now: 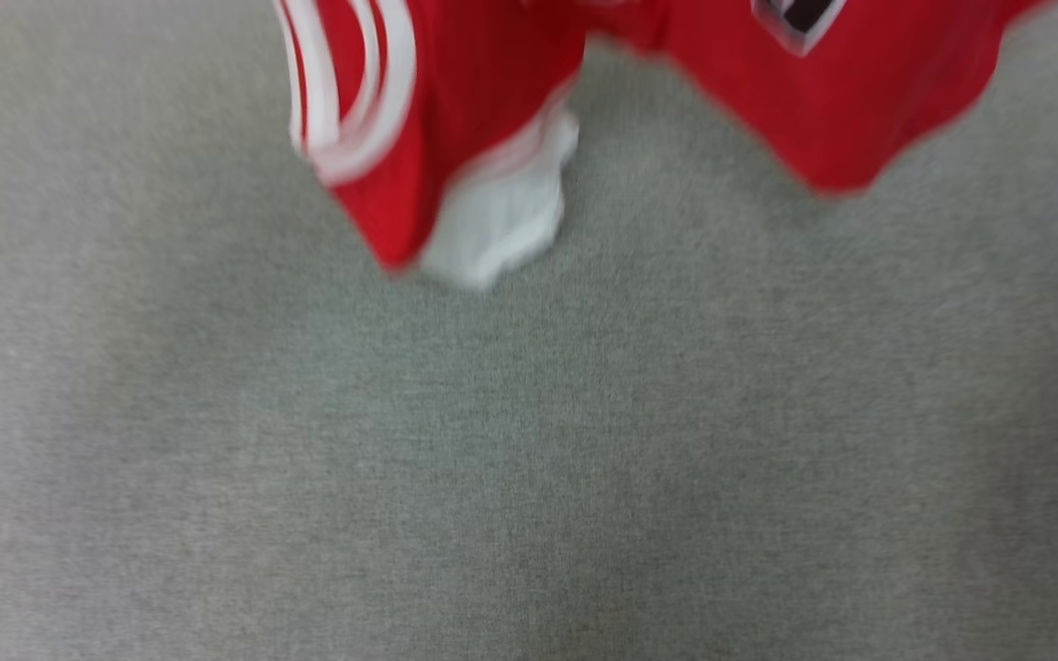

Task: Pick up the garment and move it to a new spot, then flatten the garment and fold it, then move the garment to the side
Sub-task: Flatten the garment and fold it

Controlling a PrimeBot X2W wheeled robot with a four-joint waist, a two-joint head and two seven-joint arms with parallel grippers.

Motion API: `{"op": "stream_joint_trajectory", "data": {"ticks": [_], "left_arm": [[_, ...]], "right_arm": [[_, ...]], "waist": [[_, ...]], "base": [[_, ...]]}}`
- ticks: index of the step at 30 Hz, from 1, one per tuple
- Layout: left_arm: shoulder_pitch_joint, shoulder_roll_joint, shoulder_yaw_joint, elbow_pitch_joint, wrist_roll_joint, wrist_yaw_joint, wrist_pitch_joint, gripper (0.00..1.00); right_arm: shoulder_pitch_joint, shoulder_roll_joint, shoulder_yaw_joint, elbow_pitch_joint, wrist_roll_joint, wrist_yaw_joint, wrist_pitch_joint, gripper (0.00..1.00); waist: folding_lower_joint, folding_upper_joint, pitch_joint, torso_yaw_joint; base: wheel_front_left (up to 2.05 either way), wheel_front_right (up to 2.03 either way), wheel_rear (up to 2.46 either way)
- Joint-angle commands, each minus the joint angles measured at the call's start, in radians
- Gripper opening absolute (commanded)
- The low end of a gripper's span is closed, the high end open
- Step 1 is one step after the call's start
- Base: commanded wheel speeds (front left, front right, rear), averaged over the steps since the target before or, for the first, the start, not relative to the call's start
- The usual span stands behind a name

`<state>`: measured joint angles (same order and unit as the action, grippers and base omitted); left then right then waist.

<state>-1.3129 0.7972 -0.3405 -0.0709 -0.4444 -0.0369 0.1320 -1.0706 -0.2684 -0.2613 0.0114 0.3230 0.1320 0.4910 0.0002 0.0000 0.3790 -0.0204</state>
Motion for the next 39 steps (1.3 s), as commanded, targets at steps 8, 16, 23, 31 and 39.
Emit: {"op": "stream_joint_trajectory", "data": {"ticks": [8,16,23,31,39], "left_arm": [[-0.44,-0.09,-0.077,0.331,0.125,-0.065,-0.103,0.0],[-0.676,-0.181,-0.131,0.628,0.203,-0.072,-0.268,0.0],[-0.633,-0.269,-0.143,0.798,0.175,-0.065,-0.375,0.0],[-0.396,-0.34,-0.123,0.742,0.142,-0.05,-0.398,0.0],[-0.04,-0.387,-0.103,0.586,0.133,-0.049,-0.398,0.0]], "right_arm": [[-0.373,-0.003,-0.023,0.277,-0.144,-0.003,-0.17,0.0],[-0.587,0.009,-0.072,0.515,-0.262,-0.004,-0.344,0.0],[-0.635,0.046,-0.106,0.659,-0.316,-0.003,-0.471,0.0],[-0.513,0.069,-0.098,0.76,-0.284,-0.002,-0.565,0.0],[-0.289,0.094,-0.056,0.819,-0.211,-0.002,-0.614,0.0]], "waist": [[-0.0002,0.0,0.252,0.011],[-0.0002,0.0,0.327,0.027],[-0.0002,0.0,0.36,0.048],[-0.0002,0.0,0.329,0.067],[-0.0002,0.0,0.219,0.066]], "base": [[0.0,0.0,0.0],[0.0,0.0,0.0],[0.0,0.0,0.0],[0.0,0.0,0.0],[0.0,0.0,0.0]]}}
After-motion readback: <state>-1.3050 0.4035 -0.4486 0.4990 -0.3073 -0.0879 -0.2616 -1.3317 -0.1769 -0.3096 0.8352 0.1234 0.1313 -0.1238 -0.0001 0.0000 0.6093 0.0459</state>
